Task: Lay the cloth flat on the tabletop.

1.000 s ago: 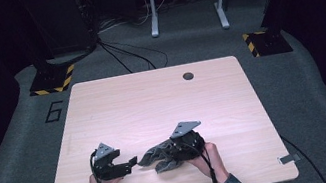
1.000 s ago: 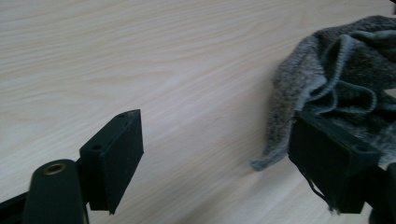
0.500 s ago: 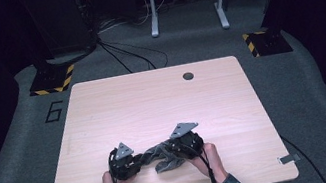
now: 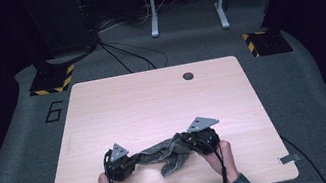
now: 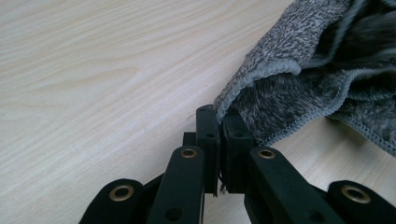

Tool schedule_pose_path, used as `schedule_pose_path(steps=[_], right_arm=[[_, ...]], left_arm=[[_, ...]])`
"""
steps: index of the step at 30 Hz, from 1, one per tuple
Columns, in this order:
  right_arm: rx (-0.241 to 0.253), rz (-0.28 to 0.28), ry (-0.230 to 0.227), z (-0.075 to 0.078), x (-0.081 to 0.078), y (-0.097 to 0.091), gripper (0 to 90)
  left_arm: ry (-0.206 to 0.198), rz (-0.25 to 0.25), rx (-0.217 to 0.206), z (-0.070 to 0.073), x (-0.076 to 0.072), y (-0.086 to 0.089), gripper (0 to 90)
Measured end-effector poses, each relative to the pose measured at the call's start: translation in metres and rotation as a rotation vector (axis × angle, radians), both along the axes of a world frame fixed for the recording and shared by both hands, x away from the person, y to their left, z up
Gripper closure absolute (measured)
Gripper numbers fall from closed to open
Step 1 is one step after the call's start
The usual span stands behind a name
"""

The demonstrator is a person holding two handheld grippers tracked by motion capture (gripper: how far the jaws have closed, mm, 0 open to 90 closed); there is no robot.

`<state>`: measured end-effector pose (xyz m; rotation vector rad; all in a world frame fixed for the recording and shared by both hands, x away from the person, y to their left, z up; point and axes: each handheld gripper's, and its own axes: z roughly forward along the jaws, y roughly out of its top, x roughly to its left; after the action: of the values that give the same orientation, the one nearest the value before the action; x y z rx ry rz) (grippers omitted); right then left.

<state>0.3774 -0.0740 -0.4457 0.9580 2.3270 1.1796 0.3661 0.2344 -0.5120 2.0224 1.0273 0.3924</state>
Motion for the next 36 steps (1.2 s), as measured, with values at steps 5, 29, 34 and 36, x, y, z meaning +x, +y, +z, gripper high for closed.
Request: schedule_pose_path(steps=[5, 29, 34, 36], right_arm=[[0.013, -0.039, -0.007, 0.002, 0.000, -0.015, 81.6], [0.062, -0.144, 0.019, -0.001, -0.001, -0.067, 81.4], [0.062, -0.157, 0.073, -0.013, 0.003, -0.073, 76.1], [0.075, -0.156, 0.090, -0.016, 0.003, -0.075, 72.5]], left_arm=[[0.004, 0.017, -0.014, 0.002, 0.000, 0.006, 87.1], [-0.023, -0.022, 0.023, 0.041, 0.016, 0.009, 85.9], [0.038, -0.032, 0.004, 0.029, 0.023, 0.006, 77.3], [0.060, -0.025, 0.003, 0.024, 0.024, 0.006, 70.3]])
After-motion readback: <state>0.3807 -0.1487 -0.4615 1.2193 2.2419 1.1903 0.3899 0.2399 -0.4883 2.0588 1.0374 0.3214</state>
